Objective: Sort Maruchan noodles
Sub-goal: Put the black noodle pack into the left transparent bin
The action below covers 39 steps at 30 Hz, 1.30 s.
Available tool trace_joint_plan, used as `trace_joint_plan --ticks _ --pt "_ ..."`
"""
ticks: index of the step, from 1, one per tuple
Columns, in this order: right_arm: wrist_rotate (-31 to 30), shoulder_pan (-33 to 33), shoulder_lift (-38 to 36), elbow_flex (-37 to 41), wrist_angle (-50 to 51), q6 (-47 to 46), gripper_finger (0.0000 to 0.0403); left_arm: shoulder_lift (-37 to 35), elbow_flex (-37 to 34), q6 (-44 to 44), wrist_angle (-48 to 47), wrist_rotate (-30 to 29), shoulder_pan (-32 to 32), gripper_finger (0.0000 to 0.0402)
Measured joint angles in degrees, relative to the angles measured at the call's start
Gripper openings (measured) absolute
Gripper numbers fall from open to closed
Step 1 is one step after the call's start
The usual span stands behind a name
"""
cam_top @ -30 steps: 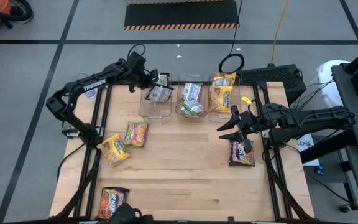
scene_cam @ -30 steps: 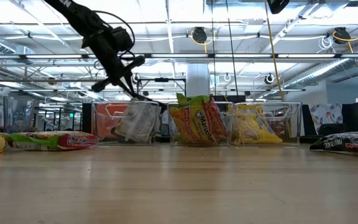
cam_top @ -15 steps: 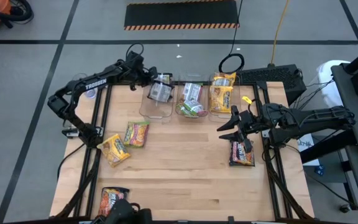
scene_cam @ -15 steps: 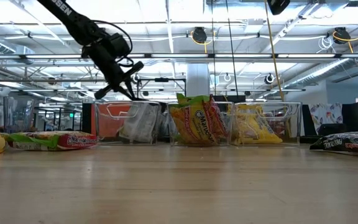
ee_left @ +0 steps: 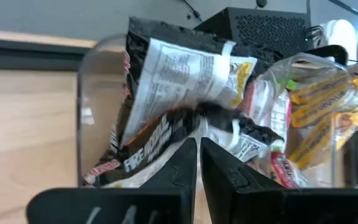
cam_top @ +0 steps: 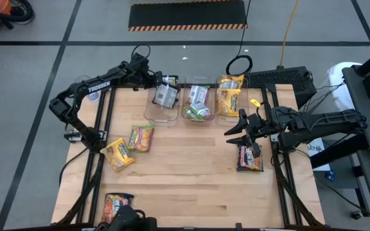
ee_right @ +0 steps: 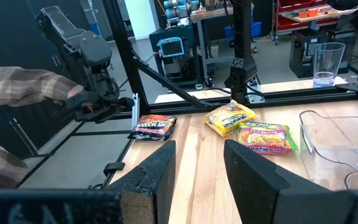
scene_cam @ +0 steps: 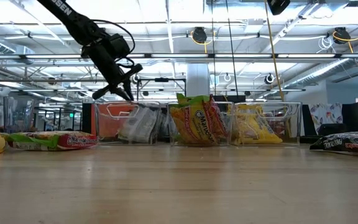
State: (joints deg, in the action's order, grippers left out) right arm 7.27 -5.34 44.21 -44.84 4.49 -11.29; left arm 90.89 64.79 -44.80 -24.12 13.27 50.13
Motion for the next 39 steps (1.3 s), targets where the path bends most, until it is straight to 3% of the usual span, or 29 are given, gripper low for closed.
trace_joint_plan --ticks 12,18,22,26,31,39 --pt "0.0 0.0 0.0 0.0 0.0 0.0 0.013 -0.3 0.0 5.2 1.9 -1.1 0.0 0.0028" --pt "-3.3 0.0 0.0 0.0 0.0 0.0 0.013 -2.9 0.2 10.8 2.0 8.6 0.1 0.0028" --pt "-4.6 0.0 0.0 0.0 0.0 0.5 0.013 -7.3 0.3 16.1 0.1 16.3 -1.4 0.0028" --pt "-4.5 0.0 0.0 0.0 0.0 0.1 0.013 -14.1 0.3 20.5 -4.0 19.5 -4.1 0.0028" --pt "-4.5 0.0 0.0 0.0 0.0 0.0 0.013 -24.2 0.4 23.5 -12.3 19.7 -9.6 0.0028" --pt "-4.5 0.0 0.4 0.0 0.0 0.0 0.013 -37.3 0.4 20.6 -25.2 17.3 -22.5 0.0028"
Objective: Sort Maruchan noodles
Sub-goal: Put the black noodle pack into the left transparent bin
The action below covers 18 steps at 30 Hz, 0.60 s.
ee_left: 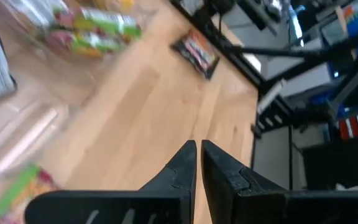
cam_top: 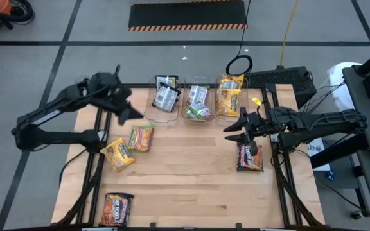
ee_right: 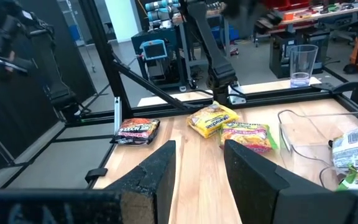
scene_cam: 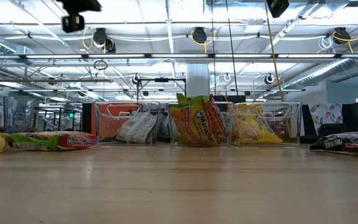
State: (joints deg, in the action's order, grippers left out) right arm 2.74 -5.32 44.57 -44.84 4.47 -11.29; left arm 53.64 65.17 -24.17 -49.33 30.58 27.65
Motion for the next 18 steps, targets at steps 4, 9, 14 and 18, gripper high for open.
trace_joint_plan --ticks 4,9,14,18 --pt "0.0 0.0 1.3 0.0 0.0 0.0 0.013 -4.3 0.0 -2.8 -4.9 -6.0 -7.3 0.0028" --pt "0.2 0.0 5.5 0.0 -0.8 0.0 0.013 -8.4 0.0 -3.6 -9.2 -13.3 -15.1 0.0028" --pt "0.6 0.0 13.3 0.0 -11.3 -1.5 0.013 -11.0 0.0 -4.5 -11.8 -16.3 -19.8 0.0028" --pt "1.8 0.0 21.5 -0.1 -26.8 -1.5 0.013 -12.6 0.0 -3.4 -15.8 -16.2 -22.5 0.0028"
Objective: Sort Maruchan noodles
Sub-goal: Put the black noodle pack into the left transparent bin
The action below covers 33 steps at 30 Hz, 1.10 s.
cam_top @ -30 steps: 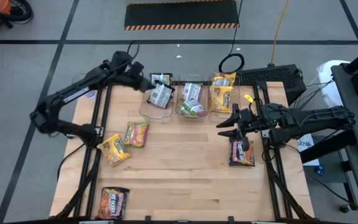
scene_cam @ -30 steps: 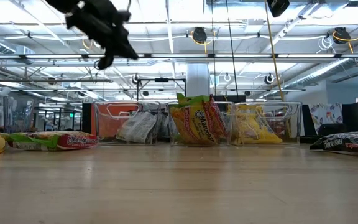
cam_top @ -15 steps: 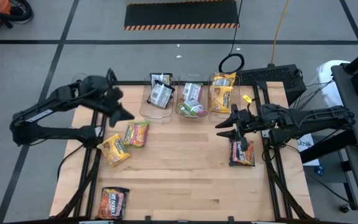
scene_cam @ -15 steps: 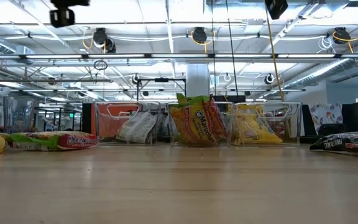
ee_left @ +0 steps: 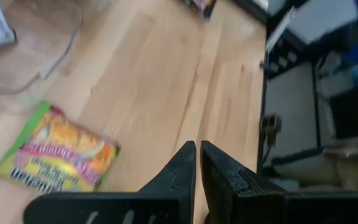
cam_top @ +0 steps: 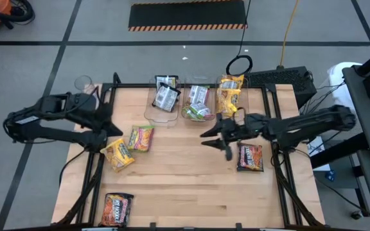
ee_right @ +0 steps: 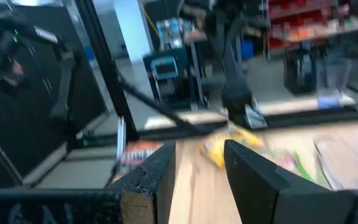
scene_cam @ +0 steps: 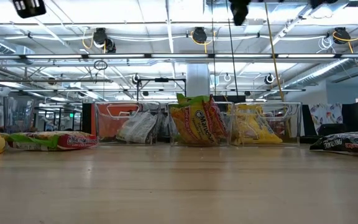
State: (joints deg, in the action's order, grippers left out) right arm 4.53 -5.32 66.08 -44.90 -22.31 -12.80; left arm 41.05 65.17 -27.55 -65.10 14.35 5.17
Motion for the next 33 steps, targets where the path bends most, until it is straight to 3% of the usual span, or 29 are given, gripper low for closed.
trace_joint_plan --ticks 3,8,15,20,25,33 --pt "-0.8 0.4 7.4 -1.8 -7.1 0.0 0.013 -1.3 0.0 0.4 -5.0 0.0 -1.6 0.0028" --pt "-1.7 1.7 20.0 -9.3 -7.3 -0.8 0.013 -4.0 0.0 0.4 -12.5 0.0 -3.2 0.0028" --pt "-1.5 3.2 33.2 -22.6 1.0 -2.5 0.013 -9.2 0.0 0.2 -14.9 0.0 -3.5 0.0028" --pt "-0.2 4.7 40.1 -29.4 4.3 -12.6 0.013 -12.2 0.0 0.0 -14.9 -0.9 -3.5 0.0028" --pt "5.8 6.2 45.5 -30.9 -5.4 -22.9 0.013 -13.5 0.0 -0.2 -14.9 -2.4 -3.5 0.0028" --pt "7.9 6.9 52.4 -30.8 -12.5 -35.4 0.013 -13.5 0.0 0.5 -14.9 -2.5 -3.5 0.0028"
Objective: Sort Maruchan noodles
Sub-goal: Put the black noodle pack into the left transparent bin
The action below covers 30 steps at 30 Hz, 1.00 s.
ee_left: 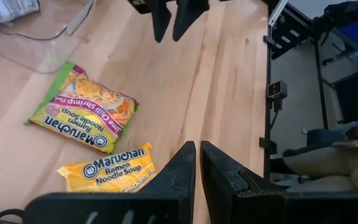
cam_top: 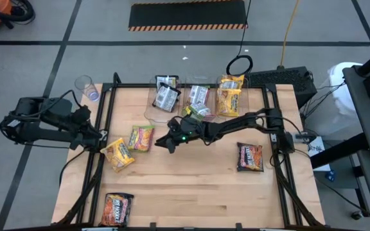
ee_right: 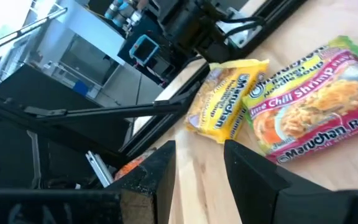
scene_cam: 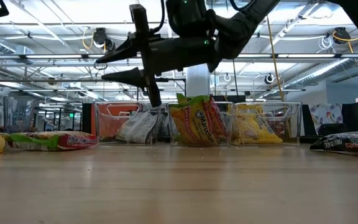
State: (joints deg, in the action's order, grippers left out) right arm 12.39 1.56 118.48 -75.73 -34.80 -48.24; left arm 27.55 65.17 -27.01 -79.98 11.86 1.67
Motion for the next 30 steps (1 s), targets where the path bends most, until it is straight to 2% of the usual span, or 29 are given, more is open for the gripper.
trace_joint_plan --ticks 10,15,23,25,30 --pt "-0.2 -0.1 0.5 0.0 -0.5 -4.4 0.013 0.0 0.0 3.2 0.0 0.0 0.0 0.0028" --pt "0.0 -0.9 0.5 0.0 -2.0 -2.1 0.013 0.0 0.0 3.2 0.0 0.0 0.0 0.0028" --pt "4.5 -1.3 0.5 0.0 -1.9 -1.4 0.013 0.5 -1.6 -6.0 0.1 1.7 0.0 0.0028" --pt "4.6 -1.3 0.5 0.0 -1.9 -1.4 0.013 0.5 -3.3 -8.4 0.1 3.3 0.0 0.0028" --pt "4.8 -1.3 0.5 0.0 -1.9 -1.4 0.013 0.6 -9.0 -13.4 0.1 11.6 0.0 0.0028"
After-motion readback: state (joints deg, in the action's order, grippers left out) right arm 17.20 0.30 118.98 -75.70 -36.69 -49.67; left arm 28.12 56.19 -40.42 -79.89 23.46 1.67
